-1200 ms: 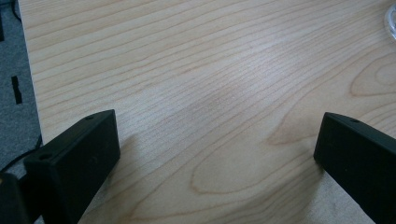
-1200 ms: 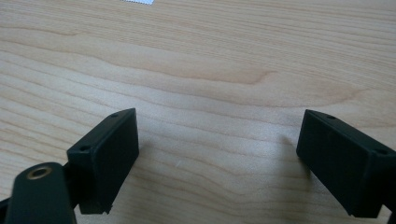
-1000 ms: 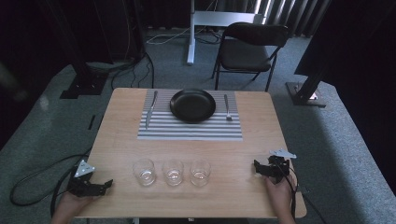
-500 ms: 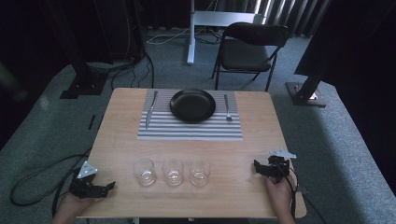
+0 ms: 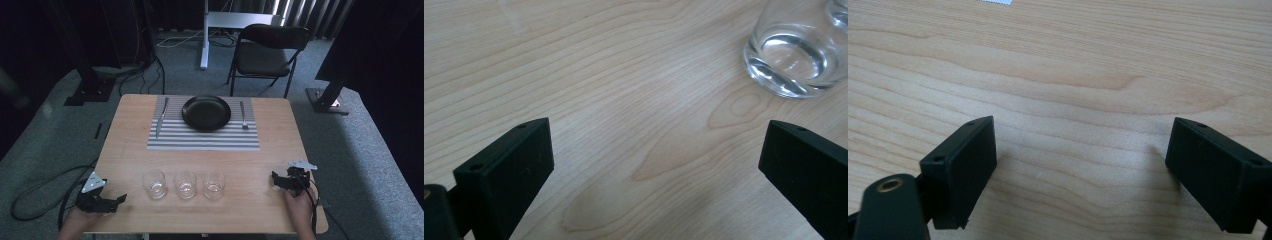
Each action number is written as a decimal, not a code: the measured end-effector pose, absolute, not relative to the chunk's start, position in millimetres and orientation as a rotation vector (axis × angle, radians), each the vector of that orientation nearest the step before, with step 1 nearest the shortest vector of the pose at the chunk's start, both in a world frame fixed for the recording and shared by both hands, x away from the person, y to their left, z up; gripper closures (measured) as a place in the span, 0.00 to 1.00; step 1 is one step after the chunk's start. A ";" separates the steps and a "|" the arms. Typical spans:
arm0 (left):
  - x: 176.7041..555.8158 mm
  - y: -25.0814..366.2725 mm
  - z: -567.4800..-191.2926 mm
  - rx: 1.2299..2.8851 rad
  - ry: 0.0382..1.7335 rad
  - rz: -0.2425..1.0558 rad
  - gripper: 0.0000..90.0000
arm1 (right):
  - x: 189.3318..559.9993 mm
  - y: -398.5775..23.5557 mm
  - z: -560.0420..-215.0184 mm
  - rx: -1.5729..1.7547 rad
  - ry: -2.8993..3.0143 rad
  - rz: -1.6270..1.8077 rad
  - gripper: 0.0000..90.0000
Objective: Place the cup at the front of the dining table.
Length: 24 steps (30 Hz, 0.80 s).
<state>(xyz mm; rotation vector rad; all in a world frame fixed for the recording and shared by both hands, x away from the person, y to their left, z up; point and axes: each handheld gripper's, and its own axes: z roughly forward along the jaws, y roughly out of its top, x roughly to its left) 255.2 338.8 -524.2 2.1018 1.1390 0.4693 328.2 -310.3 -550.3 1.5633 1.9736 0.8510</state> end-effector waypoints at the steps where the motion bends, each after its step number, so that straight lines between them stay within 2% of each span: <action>1: 254.6 337.7 -523.9 2.097 1.136 0.481 0.02 | 328.2 -310.2 -550.3 1.564 1.973 0.852 0.14; 24: 249.6 310.3 -493.6 2.066 0.977 0.457 0.02 | 328.2 -310.2 -550.3 1.563 1.973 0.851 0.14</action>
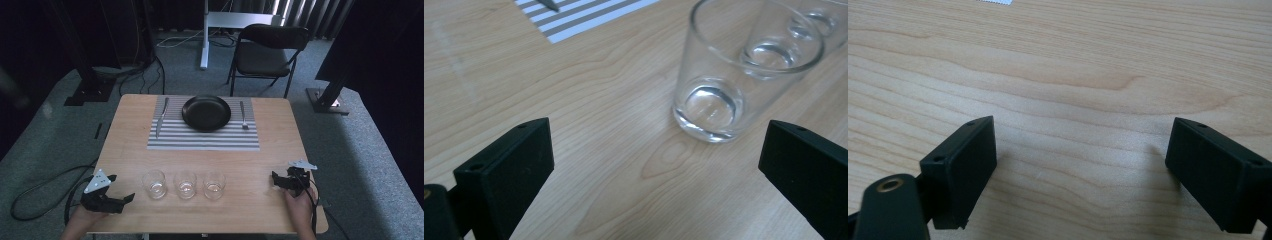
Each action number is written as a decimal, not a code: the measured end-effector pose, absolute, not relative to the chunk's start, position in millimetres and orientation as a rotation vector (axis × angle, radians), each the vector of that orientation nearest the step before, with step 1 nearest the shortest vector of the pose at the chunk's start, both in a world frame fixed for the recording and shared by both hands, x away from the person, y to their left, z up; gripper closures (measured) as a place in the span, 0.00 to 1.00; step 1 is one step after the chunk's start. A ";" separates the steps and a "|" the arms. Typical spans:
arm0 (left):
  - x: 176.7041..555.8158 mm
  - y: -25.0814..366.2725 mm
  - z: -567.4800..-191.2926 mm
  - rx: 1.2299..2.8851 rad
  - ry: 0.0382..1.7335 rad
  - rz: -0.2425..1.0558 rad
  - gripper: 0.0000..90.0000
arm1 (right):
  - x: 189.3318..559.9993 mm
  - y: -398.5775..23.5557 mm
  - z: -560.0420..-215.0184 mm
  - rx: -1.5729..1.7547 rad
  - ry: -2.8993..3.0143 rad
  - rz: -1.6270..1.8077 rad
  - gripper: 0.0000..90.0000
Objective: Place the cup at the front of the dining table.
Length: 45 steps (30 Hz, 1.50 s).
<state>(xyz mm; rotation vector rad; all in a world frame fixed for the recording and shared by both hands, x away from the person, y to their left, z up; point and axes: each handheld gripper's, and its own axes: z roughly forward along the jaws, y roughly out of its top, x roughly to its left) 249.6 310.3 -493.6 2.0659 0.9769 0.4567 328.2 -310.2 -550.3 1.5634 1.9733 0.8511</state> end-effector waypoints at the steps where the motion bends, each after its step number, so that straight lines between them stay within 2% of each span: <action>1: 250.1 309.8 -492.7 2.052 0.970 0.442 0.02 | 328.2 -310.2 -550.3 1.564 1.973 0.851 0.14; 16: 250.5 290.8 -474.8 2.016 0.868 0.419 0.02 | 328.2 -310.2 -550.3 1.563 1.973 0.851 0.14; 20: 252.7 286.0 -473.9 1.982 0.846 0.364 0.02 | 328.2 -310.2 -550.3 1.563 1.973 0.851 0.14; 40: 262.8 255.0 -476.0 2.038 0.786 0.336 0.02 | 328.2 -310.2 -550.3 1.563 1.973 0.851 0.14; 45: 264.6 250.3 -479.3 2.063 0.779 0.325 0.04 | 328.2 -310.3 -550.3 1.563 1.973 0.851 0.14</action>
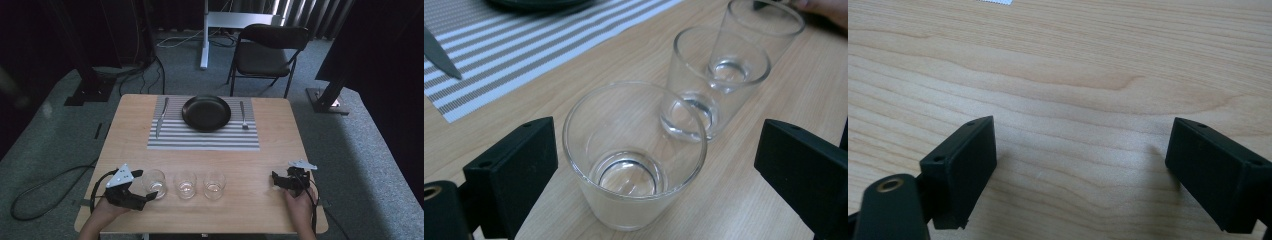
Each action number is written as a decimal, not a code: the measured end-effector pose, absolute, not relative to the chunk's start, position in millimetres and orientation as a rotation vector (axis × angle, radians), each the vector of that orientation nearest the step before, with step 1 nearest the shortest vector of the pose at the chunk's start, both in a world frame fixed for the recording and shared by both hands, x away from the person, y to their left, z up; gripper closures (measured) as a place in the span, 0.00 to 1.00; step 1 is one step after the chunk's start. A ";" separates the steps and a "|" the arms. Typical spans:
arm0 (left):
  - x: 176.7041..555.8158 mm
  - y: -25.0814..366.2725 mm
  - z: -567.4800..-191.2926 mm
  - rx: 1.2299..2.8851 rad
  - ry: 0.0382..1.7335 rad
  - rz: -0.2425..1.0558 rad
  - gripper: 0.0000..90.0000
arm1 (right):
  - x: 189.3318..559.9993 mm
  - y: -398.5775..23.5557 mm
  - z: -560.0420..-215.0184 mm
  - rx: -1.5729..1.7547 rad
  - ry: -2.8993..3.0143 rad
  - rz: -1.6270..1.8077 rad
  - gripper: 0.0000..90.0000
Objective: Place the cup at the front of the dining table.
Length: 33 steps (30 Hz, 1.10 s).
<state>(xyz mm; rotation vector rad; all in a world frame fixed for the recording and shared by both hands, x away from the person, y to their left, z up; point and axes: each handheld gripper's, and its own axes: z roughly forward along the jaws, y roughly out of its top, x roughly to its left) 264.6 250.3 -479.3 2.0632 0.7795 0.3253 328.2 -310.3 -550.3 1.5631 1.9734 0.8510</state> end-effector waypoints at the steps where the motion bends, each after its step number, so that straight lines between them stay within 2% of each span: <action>1: 265.2 249.2 -479.5 2.067 0.780 0.334 0.04 | 328.2 -310.2 -550.3 1.563 1.973 0.851 0.14; 14: 275.9 237.4 -469.9 2.074 0.750 0.318 0.05 | 328.2 -310.3 -550.3 1.563 1.974 0.851 0.14; 33: 289.8 206.2 -458.0 2.167 0.711 0.297 0.05 | 328.2 -310.2 -550.3 1.563 1.973 0.851 0.14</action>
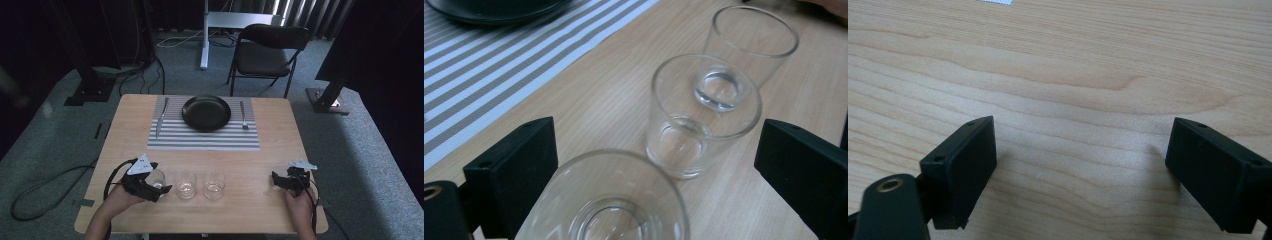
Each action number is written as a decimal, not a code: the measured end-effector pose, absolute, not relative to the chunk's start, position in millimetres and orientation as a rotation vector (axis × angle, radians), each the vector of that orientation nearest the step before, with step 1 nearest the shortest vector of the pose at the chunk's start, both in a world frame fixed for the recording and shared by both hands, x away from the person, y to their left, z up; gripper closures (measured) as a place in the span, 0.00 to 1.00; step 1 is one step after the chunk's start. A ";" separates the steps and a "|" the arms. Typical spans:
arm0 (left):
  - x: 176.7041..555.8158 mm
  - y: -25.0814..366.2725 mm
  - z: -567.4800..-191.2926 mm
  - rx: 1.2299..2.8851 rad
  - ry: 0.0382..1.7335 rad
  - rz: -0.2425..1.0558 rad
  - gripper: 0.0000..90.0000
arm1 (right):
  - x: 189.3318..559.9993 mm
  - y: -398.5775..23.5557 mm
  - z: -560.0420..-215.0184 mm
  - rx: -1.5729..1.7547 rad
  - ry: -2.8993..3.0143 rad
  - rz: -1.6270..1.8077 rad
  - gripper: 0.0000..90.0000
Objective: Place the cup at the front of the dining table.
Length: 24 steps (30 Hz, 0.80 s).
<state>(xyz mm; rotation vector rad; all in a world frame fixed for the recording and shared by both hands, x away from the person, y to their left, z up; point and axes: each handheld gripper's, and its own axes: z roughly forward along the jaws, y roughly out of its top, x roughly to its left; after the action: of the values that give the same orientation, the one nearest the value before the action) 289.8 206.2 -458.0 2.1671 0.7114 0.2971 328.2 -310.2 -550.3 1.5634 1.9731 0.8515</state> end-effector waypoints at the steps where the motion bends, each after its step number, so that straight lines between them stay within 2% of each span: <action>1: 290.9 203.5 -458.0 2.175 0.703 0.287 0.05 | 328.2 -310.3 -550.3 1.563 1.973 0.851 0.14; 24: 302.3 164.1 -456.6 2.298 0.630 0.241 0.05 | 328.2 -310.3 -550.4 1.563 1.973 0.852 0.14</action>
<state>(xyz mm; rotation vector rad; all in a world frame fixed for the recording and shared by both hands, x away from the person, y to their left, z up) 302.3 164.1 -456.6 2.2983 0.6301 0.2411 328.2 -310.3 -550.4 1.5628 1.9729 0.8516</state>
